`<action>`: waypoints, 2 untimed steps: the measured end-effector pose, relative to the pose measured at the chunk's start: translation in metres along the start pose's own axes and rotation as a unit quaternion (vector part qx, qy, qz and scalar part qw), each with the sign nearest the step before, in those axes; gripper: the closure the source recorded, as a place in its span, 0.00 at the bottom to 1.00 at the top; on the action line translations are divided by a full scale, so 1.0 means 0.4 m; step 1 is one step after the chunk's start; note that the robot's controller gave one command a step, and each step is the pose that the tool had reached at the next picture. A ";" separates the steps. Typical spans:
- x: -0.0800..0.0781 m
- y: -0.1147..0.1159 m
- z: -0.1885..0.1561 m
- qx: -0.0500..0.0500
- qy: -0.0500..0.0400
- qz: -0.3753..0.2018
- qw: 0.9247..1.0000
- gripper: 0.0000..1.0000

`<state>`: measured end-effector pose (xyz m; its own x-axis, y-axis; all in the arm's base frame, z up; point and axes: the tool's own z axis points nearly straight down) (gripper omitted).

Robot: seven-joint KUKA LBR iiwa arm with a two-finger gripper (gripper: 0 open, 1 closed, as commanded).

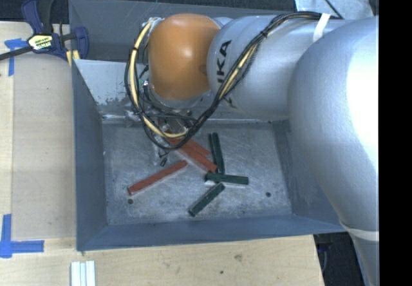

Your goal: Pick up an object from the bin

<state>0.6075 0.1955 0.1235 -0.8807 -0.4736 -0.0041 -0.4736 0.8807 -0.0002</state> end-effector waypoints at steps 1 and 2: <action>0.068 -0.067 -0.040 0.000 0.002 -0.115 0.993 0.00; 0.232 0.101 0.143 -0.003 0.006 -0.135 0.991 0.00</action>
Offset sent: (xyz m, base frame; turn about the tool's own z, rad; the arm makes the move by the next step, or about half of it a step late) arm -0.0120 -0.0356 0.0152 -0.2341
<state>0.5067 0.1873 0.0660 -0.7214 -0.6924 0.0067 -0.6924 0.7215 0.0060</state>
